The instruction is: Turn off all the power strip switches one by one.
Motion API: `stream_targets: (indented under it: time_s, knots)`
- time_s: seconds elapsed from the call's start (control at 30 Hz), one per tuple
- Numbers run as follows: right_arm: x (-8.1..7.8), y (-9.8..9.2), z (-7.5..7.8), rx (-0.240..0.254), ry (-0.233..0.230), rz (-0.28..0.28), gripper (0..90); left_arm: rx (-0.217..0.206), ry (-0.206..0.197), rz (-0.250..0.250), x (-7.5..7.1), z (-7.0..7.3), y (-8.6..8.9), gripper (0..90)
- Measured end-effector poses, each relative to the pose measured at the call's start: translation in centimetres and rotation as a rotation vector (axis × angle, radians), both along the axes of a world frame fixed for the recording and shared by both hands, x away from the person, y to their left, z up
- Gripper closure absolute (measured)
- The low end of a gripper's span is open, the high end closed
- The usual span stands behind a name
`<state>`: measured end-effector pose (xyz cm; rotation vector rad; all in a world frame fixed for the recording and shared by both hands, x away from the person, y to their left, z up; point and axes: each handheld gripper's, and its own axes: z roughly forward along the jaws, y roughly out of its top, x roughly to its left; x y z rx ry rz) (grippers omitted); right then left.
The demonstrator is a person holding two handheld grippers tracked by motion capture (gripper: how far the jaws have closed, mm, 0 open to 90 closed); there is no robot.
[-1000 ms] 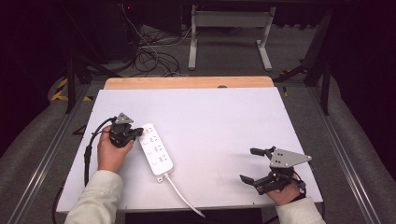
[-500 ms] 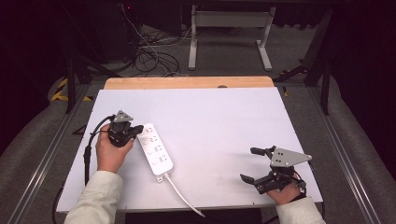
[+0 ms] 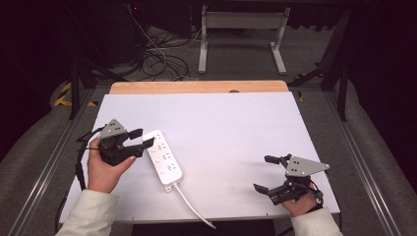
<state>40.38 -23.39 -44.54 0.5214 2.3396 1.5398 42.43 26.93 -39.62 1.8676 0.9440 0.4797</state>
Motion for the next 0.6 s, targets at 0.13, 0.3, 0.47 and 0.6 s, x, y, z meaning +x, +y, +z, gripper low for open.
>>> stream_targets:
  time_s: [0.13,0.3,0.47,0.6]
  knots:
    - [0.1,0.0,0.0,0.003,0.003,0.003,4.6,-0.031,-0.057,-0.021,-2.4,-1.7,1.0,34.1]
    - [0.0,0.0,0.1,0.005,-0.003,0.001,4.6,-0.052,-0.116,0.002,-4.7,-4.9,2.0,26.5]
    - [0.0,0.0,0.0,0.004,0.0,-0.001,4.6,-0.056,-0.152,0.023,-6.1,-6.2,2.0,20.4]
    - [0.0,0.1,0.0,0.002,0.002,0.001,4.6,-0.066,-0.152,0.005,-6.1,-6.1,1.9,21.1]
